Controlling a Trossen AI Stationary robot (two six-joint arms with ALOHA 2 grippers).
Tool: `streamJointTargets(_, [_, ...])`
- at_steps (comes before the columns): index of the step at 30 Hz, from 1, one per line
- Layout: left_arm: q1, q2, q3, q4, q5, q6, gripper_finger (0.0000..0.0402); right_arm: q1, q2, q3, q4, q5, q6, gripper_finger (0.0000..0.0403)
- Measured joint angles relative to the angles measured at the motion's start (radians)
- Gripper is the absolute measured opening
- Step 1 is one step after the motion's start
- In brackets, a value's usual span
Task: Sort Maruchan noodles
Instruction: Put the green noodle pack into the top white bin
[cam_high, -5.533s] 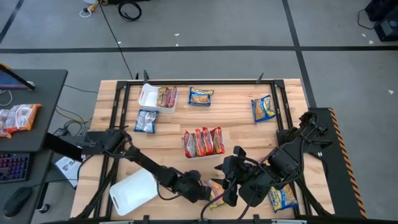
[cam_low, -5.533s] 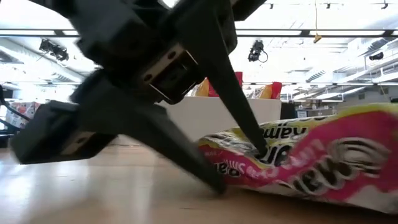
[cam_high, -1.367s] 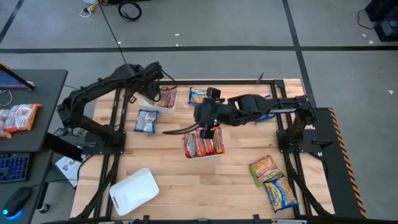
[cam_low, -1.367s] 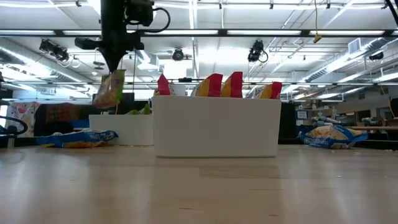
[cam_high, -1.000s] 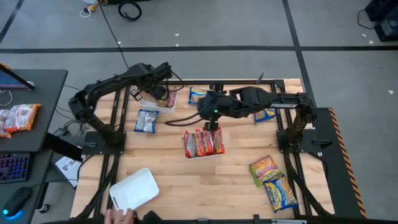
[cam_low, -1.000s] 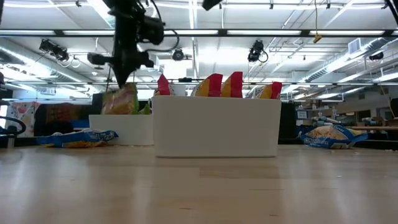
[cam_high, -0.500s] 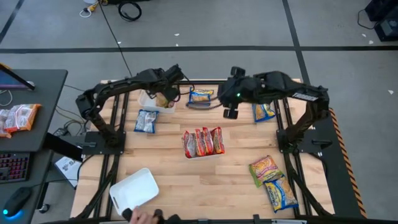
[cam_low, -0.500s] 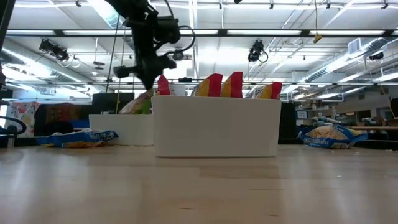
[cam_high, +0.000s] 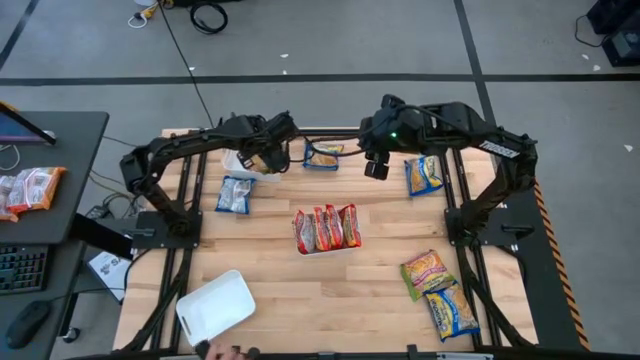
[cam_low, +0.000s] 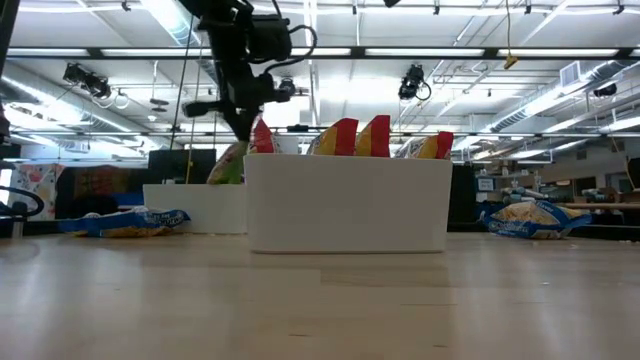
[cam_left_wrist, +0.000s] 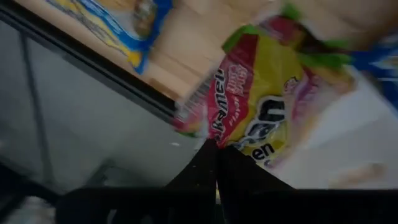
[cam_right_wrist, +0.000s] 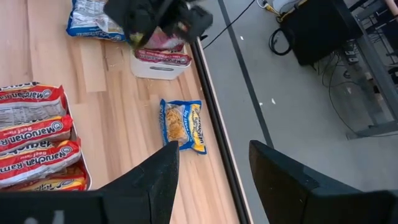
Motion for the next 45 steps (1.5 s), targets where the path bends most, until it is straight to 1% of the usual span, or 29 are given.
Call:
streamJointTargets(2, [0.038, -0.018, 0.008, -0.060, 0.007, -0.033, 0.0004, -0.002, 0.000, 0.000, 0.000, 0.000, 0.000, 0.0200])
streamJointTargets(4, [0.085, -0.039, 0.011, -0.089, 0.002, -0.032, 0.0003, -0.006, 0.000, 0.000, 0.000, 0.000, 0.000, 0.0200])
streamJointTargets(7, [0.152, -0.073, 0.013, -0.078, -0.009, 0.024, 0.0003, -0.014, 0.000, 0.000, 0.000, 0.000, 0.020, 0.0200])
streamJointTargets(9, [0.187, -0.077, 0.013, -0.042, -0.015, 0.065, 0.0002, -0.021, 0.000, 0.000, 0.000, 0.000, 0.041, 0.0200])
streamJointTargets(13, [0.245, -0.075, 0.013, -0.010, 0.016, 0.131, 0.0002, -0.023, 0.000, 0.000, 0.000, 0.000, 0.091, 0.0200])
streamJointTargets(17, [0.260, -0.075, 0.013, -0.048, 0.013, 0.154, 0.0001, -0.014, 0.000, 0.000, -0.017, 0.000, 0.132, 0.0200])
streamJointTargets(21, [0.264, -0.089, 0.012, -0.150, 0.012, 0.154, 0.0001, -0.004, 0.000, 0.000, -0.053, 0.000, 0.152, 0.0200])
streamJointTargets(24, [0.266, -0.095, 0.012, -0.218, 0.070, 0.154, 0.0001, -0.004, 0.001, 0.000, -0.063, -0.002, 0.153, 0.0200])
streamJointTargets(26, [0.266, -0.095, 0.012, -0.219, 0.102, 0.155, 0.0001, -0.004, 0.001, 0.000, -0.070, -0.003, 0.152, 0.0200])
streamJointTargets(28, [0.265, -0.096, 0.005, -0.203, 0.111, 0.155, 0.0001, -0.004, 0.001, 0.000, -0.080, -0.019, 0.152, 0.0200])
streamJointTargets(30, [0.270, -0.096, -0.031, -0.170, 0.094, 0.154, 0.0001, -0.004, 0.001, 0.000, -0.102, -0.027, 0.152, 0.0200])
streamJointTargets(34, [0.312, -0.098, -0.148, -0.175, 0.060, 0.157, 0.0001, 0.001, 0.000, 0.000, -0.164, -0.029, 0.173, 0.0200])
streamJointTargets(38, [0.339, -0.116, -0.265, -0.140, -0.080, 0.155, 0.0001, 0.002, -0.008, 0.000, -0.200, -0.042, 0.184, 0.0200])
streamJointTargets(40, [0.338, -0.131, -0.293, -0.154, -0.122, 0.145, 0.0000, 0.002, -0.014, 0.000, -0.199, -0.043, 0.170, 0.0200])
streamJointTargets(45, [0.338, -0.199, -0.299, -0.180, -0.131, 0.078, 0.0000, -0.023, -0.016, 0.000, -0.160, -0.044, 0.105, 0.0200])
